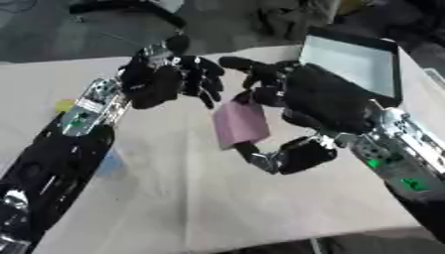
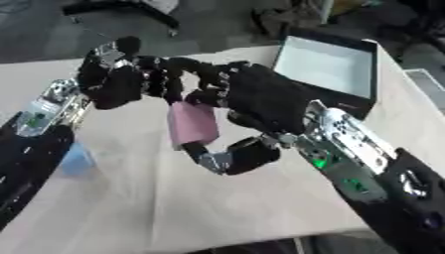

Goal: Pick up the objects with one hand, pass them to the other hand, and then place them into the box on the other side of the table.

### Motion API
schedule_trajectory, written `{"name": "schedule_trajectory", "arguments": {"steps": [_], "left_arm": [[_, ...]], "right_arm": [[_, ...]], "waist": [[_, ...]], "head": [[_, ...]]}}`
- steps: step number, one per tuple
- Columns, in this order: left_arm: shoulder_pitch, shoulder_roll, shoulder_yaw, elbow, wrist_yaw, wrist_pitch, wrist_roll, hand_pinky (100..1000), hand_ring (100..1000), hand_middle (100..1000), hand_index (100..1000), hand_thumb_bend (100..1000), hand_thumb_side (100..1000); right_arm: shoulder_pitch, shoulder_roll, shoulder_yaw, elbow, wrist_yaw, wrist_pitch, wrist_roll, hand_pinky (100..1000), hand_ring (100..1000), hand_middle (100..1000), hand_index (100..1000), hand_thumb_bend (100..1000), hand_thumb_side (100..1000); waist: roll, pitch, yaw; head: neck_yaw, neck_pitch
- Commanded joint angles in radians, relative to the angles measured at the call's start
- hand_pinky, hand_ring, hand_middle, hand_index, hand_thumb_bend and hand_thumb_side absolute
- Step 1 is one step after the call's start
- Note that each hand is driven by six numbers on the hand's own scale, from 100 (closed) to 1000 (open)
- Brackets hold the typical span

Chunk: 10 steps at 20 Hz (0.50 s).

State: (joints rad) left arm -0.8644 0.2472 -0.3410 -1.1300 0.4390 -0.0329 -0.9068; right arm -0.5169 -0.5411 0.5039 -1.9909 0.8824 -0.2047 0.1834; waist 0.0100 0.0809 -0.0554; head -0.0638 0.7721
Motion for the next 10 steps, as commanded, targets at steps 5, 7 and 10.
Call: {"name": "schedule_trajectory", "arguments": {"steps": [5,7,10], "left_arm": [[-0.014,0.121,0.053,-0.086,0.047,-0.097,0.000,683,683,651,819,155,1000],[-0.009,0.166,0.082,-0.131,0.074,-0.125,0.000,683,682,652,821,123,1000],[0.018,0.232,0.128,-0.197,0.115,-0.166,0.000,682,680,649,820,100,945]], "right_arm": [[0.064,-0.108,-0.091,-0.009,0.036,0.072,-0.040,596,730,1000,244,100,683],[0.107,-0.151,-0.134,-0.009,0.059,0.100,-0.054,600,733,1000,238,100,681],[0.173,-0.217,-0.200,0.008,0.097,0.141,-0.082,583,737,1000,235,100,651]], "waist": [[0.004,-0.018,0.012],[0.012,-0.020,0.025],[0.027,-0.020,0.051]], "head": [[-0.065,-0.002],[-0.103,-0.002],[-0.157,-0.002]]}}
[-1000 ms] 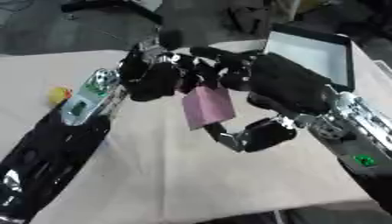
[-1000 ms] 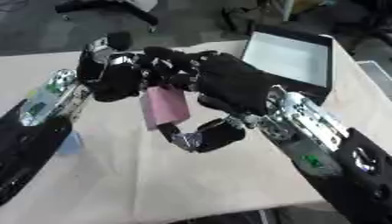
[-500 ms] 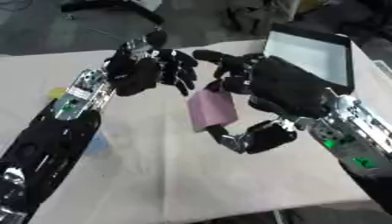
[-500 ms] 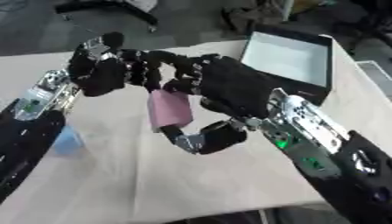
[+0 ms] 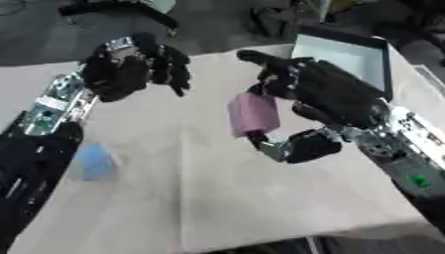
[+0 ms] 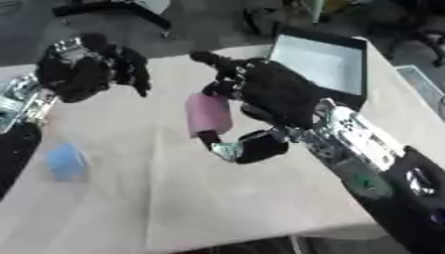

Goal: Pick up the objects with one hand, pass them to the other hand, and then place them into the box on the other side of the table.

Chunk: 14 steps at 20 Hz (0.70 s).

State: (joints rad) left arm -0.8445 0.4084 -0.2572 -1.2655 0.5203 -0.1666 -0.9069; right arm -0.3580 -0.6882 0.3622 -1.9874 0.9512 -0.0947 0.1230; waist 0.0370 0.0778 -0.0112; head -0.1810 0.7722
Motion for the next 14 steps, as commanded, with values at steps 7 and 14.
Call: {"name": "schedule_trajectory", "arguments": {"steps": [7,14], "left_arm": [[0.126,0.157,0.162,-0.234,0.140,-0.136,0.000,680,672,640,815,100,838],[0.259,0.218,0.257,-0.599,0.542,-0.052,0.000,681,673,645,822,100,794]], "right_arm": [[0.077,-0.180,-0.228,0.155,0.074,0.137,-0.105,568,764,1000,267,100,634],[0.113,-0.272,-0.348,0.276,0.018,0.578,-0.097,530,786,1000,297,130,662]], "waist": [[0.022,0.009,0.097],[0.017,0.054,0.266]], "head": [[-0.172,-0.003],[-0.354,-0.049]]}}
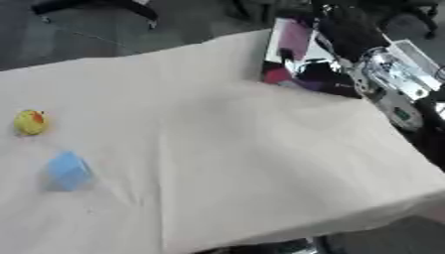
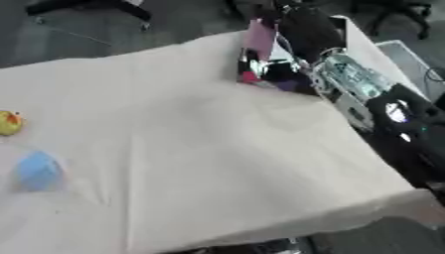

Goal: Pick up the objects with one hand, pass them to the other hand, and then place them into the box on the other side of the table.

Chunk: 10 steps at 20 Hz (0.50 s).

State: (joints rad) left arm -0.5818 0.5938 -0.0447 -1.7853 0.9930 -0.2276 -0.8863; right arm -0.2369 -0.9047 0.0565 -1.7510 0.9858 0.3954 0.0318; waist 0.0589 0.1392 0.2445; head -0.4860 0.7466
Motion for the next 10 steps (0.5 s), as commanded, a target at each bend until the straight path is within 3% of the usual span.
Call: {"name": "schedule_trajectory", "arguments": {"steps": [1,3,5,7,8,9,10], "left_arm": [[0.001,0.027,0.054,-0.093,0.082,0.019,-0.021,681,673,645,822,100,790],[0.013,0.016,0.071,-0.113,0.095,0.039,-0.021,681,673,645,823,100,790],[0.027,0.004,0.084,-0.126,0.095,0.060,-0.021,681,673,645,823,100,794],[0.040,-0.002,0.096,-0.133,0.091,0.077,-0.021,680,672,644,823,100,795],[0.045,-0.004,0.102,-0.133,0.089,0.084,-0.021,680,672,646,823,100,795],[0.049,-0.007,0.108,-0.132,0.087,0.092,-0.021,680,671,644,823,100,796],[0.052,-0.010,0.113,-0.129,0.084,0.100,-0.021,680,671,644,823,100,797]], "right_arm": [[-0.010,-0.060,-0.055,0.073,-0.026,0.111,-0.016,514,788,1000,302,161,650],[-0.017,-0.063,-0.083,0.152,-0.056,0.155,-0.047,466,791,1000,322,261,615],[-0.030,-0.060,-0.106,0.242,-0.108,0.193,-0.097,435,796,1000,403,433,638],[-0.038,-0.059,-0.113,0.323,-0.171,0.209,-0.152,447,809,1000,609,621,753],[-0.038,-0.058,-0.113,0.359,-0.198,0.214,-0.174,455,810,1000,657,747,696],[-0.038,-0.055,-0.112,0.392,-0.223,0.217,-0.195,454,808,1000,685,849,878],[-0.036,-0.052,-0.111,0.420,-0.242,0.219,-0.218,464,807,1000,696,894,905]], "waist": [[-0.007,-0.004,0.027],[-0.012,0.003,0.056],[-0.017,0.008,0.076],[-0.020,0.011,0.087],[-0.022,0.012,0.090],[-0.024,0.013,0.093],[-0.026,0.013,0.095]], "head": [[-0.070,-0.029],[-0.108,-0.037],[-0.139,-0.039],[-0.158,-0.038],[-0.166,-0.038],[-0.172,-0.039],[-0.176,-0.040]]}}
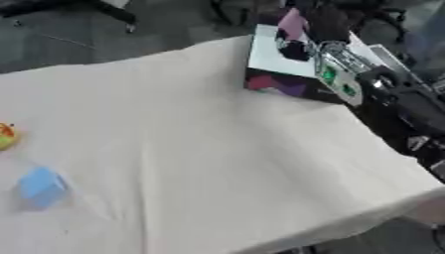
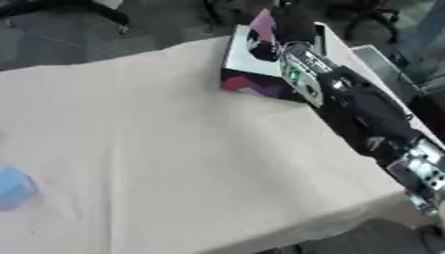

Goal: Pick up the objects with one hand, pass them to the other hand, and then place them into the box on the other side of the table.

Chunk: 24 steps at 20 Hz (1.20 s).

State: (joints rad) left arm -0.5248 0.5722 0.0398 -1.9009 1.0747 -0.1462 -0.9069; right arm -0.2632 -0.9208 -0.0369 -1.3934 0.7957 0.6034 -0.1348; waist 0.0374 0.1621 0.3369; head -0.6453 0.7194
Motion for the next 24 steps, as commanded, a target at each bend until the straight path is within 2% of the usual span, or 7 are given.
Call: {"name": "schedule_trajectory", "arguments": {"steps": [1,5,9,14,18,21,24], "left_arm": [[-0.002,0.008,0.032,-0.010,-0.002,0.029,0.000,680,671,644,822,100,801],[0.006,-0.005,0.039,-0.004,-0.028,0.064,0.000,680,671,643,822,100,809],[0.012,-0.007,0.044,0.004,-0.048,0.069,0.000,680,671,644,821,100,813],[0.017,-0.009,0.042,0.006,-0.067,0.064,0.000,681,672,645,822,100,817],[0.026,-0.003,0.047,0.010,-0.082,0.053,0.000,681,673,644,820,100,807],[0.046,0.026,0.061,0.026,-0.106,0.026,0.000,680,672,642,817,100,777],[0.077,0.087,0.077,0.064,-0.141,-0.044,0.000,678,669,639,813,100,737]], "right_arm": [[-0.006,-0.032,-0.017,0.091,-0.066,0.016,-0.074,492,809,1000,734,887,926],[0.005,-0.023,-0.016,0.162,-0.081,0.071,-0.164,502,794,1000,772,881,941],[0.012,-0.024,-0.011,0.132,-0.052,0.104,-0.210,515,794,1000,856,879,949],[0.023,-0.030,0.012,0.080,0.005,0.073,-0.116,702,838,1000,946,868,987],[0.029,-0.028,0.003,-0.002,0.094,0.051,-0.066,626,828,1000,941,868,987],[0.055,-0.020,0.015,-0.181,0.162,0.016,-0.058,610,821,1000,914,885,929],[0.087,0.003,0.059,-0.442,0.267,-0.066,0.006,688,809,1000,895,795,978]], "waist": [[-0.008,-0.009,0.003],[-0.017,-0.009,0.002],[-0.019,-0.010,-0.006],[-0.017,-0.010,-0.016],[-0.018,-0.011,-0.030],[-0.019,-0.021,-0.061],[-0.017,-0.040,-0.112]], "head": [[-0.021,-0.013],[-0.026,-0.014],[-0.024,-0.014],[-0.023,-0.015],[-0.013,-0.011],[0.046,0.007],[0.184,0.041]]}}
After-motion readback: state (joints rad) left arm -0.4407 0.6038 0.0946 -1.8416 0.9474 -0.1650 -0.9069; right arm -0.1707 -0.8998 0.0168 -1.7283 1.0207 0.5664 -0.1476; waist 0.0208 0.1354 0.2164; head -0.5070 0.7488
